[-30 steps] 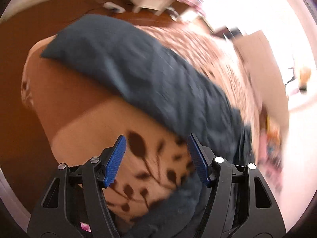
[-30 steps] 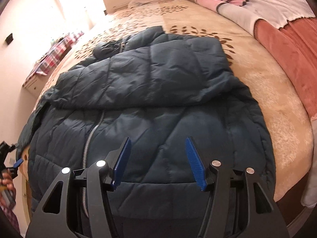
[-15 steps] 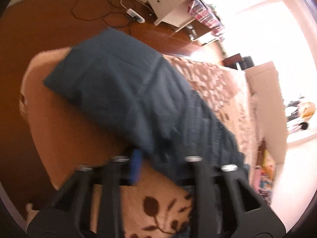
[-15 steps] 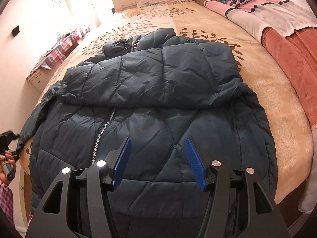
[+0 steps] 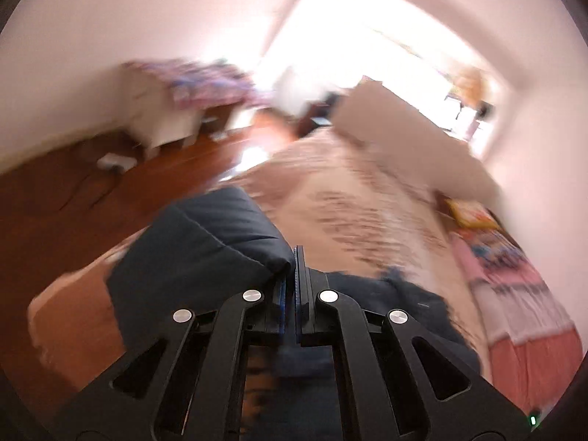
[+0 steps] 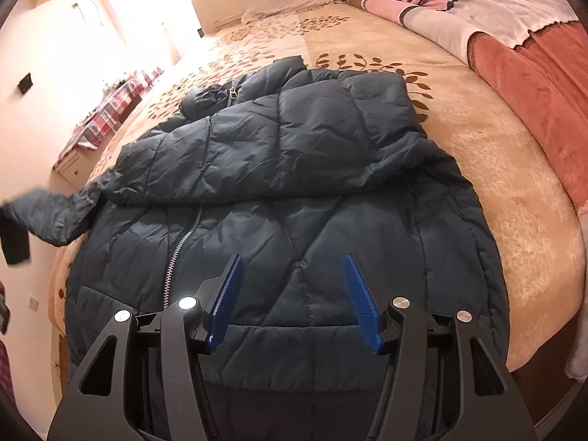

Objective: Fold large clothes

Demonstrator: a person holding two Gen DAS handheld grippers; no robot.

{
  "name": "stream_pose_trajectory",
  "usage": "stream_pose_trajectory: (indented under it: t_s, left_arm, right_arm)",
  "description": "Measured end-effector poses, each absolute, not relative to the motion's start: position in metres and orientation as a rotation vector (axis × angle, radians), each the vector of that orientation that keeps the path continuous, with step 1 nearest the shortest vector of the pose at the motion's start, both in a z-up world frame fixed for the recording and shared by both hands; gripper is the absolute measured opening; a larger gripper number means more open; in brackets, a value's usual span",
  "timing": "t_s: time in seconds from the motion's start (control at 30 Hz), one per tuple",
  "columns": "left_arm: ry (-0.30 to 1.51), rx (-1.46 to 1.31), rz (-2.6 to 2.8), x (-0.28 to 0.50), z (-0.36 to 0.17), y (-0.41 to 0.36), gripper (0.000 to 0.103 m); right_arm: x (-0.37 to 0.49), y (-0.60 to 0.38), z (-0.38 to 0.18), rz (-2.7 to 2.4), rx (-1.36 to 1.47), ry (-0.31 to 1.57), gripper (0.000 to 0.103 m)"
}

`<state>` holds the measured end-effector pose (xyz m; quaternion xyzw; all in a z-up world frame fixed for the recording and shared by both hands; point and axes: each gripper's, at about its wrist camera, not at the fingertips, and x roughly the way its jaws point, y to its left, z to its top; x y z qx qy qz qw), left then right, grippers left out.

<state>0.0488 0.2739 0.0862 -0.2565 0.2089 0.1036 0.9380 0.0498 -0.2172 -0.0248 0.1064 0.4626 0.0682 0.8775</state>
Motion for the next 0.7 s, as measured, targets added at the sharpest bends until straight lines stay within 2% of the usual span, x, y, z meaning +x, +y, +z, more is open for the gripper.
stream_pose_trajectory:
  t_s: [0.17,0.33,0.47,0.7]
  left_arm:
    - [0.41,-0.475,-0.032,0.08,0.123,0.205,0.002]
    - [0.491,-0.487,-0.221,0.11,0.117,0.131,0.002]
    - [0.594,-0.465,-0.308,0.128,0.088,0.07,0.002]
    - [0.814,-0.465,-0.31,0.154,-0.004,0.011,0.002]
  right_arm:
    - [0.044,-0.234,-0.021,0.135,0.264,0.945,0.057]
    - [0.037,-0.255,-0.02,0.115,0.31,0.925,0.057]
    - [0.033,-0.269,-0.021,0.1,0.322,0.919,0.057]
    - [0.029,-0.282,-0.024,0.088,0.32,0.92,0.057]
